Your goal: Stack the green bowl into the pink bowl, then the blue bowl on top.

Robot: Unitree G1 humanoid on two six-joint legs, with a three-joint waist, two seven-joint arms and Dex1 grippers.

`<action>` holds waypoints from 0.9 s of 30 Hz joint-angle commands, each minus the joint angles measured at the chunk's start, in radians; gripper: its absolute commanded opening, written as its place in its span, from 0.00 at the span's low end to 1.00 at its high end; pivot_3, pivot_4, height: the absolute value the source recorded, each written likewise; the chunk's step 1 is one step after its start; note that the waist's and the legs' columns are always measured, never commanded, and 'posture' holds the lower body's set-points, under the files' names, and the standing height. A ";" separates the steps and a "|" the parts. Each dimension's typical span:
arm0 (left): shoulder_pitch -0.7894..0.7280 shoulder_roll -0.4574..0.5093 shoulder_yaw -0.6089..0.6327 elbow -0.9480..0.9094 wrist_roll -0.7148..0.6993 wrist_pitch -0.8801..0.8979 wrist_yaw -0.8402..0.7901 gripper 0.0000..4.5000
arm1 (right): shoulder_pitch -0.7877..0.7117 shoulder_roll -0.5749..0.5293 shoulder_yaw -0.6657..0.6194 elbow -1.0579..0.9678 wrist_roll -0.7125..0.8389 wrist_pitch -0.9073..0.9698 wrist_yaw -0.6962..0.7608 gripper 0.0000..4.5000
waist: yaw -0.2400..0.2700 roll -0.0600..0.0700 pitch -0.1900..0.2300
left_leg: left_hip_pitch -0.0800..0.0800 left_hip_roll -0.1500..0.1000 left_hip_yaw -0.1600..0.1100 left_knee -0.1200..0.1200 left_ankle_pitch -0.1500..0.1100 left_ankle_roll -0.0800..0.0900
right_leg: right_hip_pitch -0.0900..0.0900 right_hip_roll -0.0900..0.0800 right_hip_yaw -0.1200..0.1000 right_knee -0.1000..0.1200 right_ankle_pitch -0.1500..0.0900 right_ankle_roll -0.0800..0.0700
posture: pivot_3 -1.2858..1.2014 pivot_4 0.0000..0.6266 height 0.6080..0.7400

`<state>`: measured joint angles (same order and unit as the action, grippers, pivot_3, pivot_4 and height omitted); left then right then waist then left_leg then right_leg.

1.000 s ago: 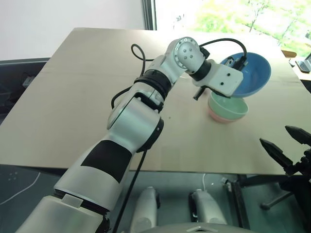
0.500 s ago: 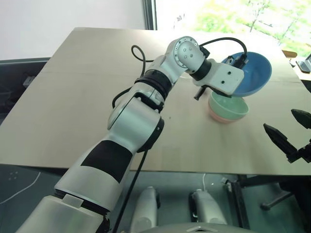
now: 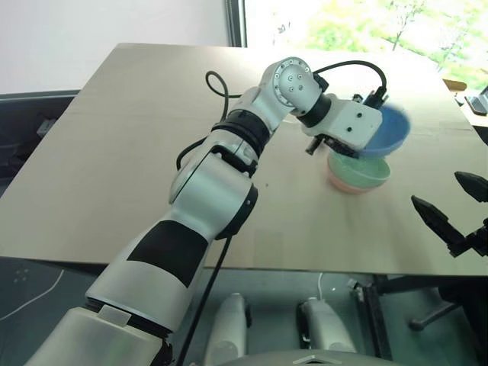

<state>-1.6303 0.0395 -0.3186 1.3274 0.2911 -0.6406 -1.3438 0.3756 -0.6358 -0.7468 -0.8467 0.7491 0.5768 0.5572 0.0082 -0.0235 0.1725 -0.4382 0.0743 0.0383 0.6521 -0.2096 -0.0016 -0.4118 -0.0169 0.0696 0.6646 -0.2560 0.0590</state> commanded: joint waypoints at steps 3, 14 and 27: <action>-0.014 -0.002 0.059 -0.016 -0.046 0.006 0.024 0.73 | 0.007 -0.004 0.006 -0.009 -0.011 -0.028 -0.006 1.00 | 0.000 0.000 0.000 | 0.000 0.000 0.000 0.000 0.000 0.000 | 0.000 0.000 0.000 0.000 0.000 0.000 | 0.52 0.24 1.00; 0.190 0.150 0.274 -0.252 -0.326 0.239 -0.124 0.96 | -0.059 -0.070 0.106 0.075 -0.059 -0.031 0.031 1.00 | -0.023 0.001 -0.001 | 0.002 0.000 0.000 0.000 0.000 0.000 | 0.001 0.000 0.000 0.003 0.000 0.000 | 0.52 0.24 1.00; 0.967 0.469 0.413 -1.394 -0.548 1.084 0.178 0.98 | -0.127 -0.186 0.013 0.302 -0.023 -0.028 0.209 1.00 | -0.018 0.002 -0.001 | 0.007 0.001 0.001 0.004 0.000 0.000 | 0.002 0.000 0.001 0.012 0.000 0.000 | 0.52 0.24 1.00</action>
<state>-0.6878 0.4713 0.0483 0.0569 -0.2075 0.4046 -1.1890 0.2433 -0.8035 -0.6582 -0.5424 0.6912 0.5557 0.7348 -0.0101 -0.0210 0.1710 -0.4310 0.0752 0.0394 0.6567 -0.2092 -0.0019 -0.4092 -0.0173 0.0706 0.6776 -0.2565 0.0592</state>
